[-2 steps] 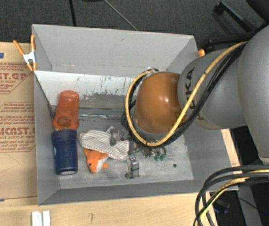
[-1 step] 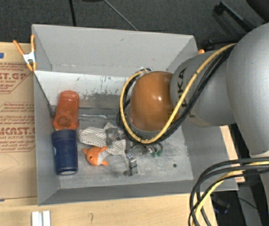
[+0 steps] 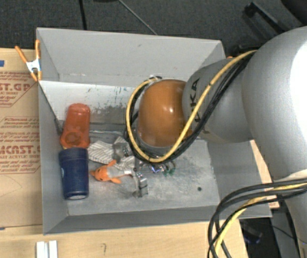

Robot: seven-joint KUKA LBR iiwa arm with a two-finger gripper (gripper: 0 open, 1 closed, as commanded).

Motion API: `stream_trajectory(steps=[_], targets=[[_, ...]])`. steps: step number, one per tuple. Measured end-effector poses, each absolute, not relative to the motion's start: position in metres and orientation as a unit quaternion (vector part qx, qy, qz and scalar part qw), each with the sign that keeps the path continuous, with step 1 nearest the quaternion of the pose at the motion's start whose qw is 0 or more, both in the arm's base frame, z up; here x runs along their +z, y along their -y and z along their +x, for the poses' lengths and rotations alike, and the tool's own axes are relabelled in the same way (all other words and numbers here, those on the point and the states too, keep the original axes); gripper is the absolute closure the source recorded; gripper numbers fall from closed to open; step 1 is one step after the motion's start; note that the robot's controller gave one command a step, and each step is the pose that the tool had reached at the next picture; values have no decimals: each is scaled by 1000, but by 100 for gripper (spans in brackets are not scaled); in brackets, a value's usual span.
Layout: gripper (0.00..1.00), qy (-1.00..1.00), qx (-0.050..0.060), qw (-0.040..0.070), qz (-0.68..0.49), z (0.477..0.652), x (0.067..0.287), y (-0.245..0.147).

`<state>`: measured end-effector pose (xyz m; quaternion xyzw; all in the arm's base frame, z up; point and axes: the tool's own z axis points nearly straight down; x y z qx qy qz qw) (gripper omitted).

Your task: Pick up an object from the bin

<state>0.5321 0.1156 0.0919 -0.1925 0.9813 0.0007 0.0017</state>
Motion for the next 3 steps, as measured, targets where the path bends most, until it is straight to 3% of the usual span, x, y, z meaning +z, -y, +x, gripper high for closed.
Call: stream_trajectory(steps=[1,2,3], targets=[[100,-983,1,1,-183,543,84,-151],[100,-983,1,1,-183,543,84,-151],[100,-983,0,0,-185,541,104,-147]])
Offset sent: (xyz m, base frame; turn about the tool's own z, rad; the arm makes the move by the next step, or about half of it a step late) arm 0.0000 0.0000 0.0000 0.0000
